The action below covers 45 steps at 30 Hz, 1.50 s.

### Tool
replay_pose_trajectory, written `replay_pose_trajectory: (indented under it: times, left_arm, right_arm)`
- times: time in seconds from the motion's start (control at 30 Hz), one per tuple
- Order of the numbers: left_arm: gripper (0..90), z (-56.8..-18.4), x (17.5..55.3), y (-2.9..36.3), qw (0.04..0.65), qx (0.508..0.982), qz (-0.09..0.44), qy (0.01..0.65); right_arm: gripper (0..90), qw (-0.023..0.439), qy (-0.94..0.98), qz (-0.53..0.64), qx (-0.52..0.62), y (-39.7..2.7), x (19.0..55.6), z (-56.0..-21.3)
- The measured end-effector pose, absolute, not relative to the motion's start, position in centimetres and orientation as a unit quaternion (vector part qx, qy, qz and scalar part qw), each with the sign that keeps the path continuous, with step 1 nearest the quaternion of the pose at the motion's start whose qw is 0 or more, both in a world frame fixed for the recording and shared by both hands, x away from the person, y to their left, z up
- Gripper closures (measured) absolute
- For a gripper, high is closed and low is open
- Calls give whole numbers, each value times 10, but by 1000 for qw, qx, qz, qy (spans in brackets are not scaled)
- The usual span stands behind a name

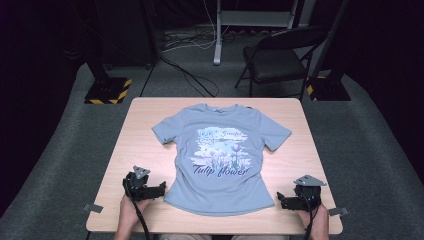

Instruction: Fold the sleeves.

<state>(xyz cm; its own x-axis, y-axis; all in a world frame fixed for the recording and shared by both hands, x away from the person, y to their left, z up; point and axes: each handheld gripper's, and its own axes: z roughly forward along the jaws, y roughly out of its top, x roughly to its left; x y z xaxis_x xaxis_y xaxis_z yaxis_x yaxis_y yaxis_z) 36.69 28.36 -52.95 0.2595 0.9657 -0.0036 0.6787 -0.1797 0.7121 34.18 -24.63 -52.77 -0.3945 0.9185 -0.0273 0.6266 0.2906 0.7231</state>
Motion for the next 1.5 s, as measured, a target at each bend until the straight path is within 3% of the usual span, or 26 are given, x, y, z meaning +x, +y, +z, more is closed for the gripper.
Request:
replay_pose_trajectory:
  times: [0.5, 0.77, 1.5]
  left_arm:
    - [5, -526, 366, 284, 302, 740, 230, 556]
    - [3, -519, 369, 275, 329, 737, 204, 554]
    - [3, -520, 393, 236, 295, 776, 205, 519]
  right_arm:
    - [10, 226, 778, 317, 493, -241, 341, -525]
    - [10, 215, 770, 331, 502, -235, 347, -521]
    - [8, 209, 777, 336, 489, -198, 375, -518]
